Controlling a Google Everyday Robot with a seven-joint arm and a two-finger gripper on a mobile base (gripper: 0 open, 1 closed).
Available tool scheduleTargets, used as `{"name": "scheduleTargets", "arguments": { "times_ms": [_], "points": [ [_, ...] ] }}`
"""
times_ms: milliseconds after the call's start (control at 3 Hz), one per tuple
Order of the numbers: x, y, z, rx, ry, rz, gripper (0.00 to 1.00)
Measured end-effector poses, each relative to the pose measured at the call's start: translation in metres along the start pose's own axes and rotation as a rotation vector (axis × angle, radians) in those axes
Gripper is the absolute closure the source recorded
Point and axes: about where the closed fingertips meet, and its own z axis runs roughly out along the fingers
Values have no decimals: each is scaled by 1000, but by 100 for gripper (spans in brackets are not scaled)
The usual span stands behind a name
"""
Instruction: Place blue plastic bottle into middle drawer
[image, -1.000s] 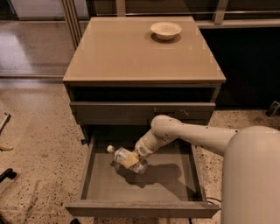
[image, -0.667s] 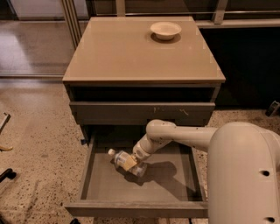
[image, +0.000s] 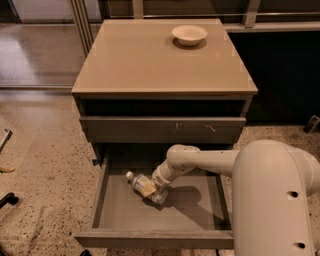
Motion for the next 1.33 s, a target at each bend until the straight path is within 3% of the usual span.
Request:
{"name": "scheduleTargets", "arguments": {
  "times_ms": [667,1000,1333],
  "points": [
    [-16,7,-17,39,-102,-46,11],
    [-16,7,-17,39,-103,-46,0],
    [-16,7,-17,39,-103,-46,0]
  ]
}}
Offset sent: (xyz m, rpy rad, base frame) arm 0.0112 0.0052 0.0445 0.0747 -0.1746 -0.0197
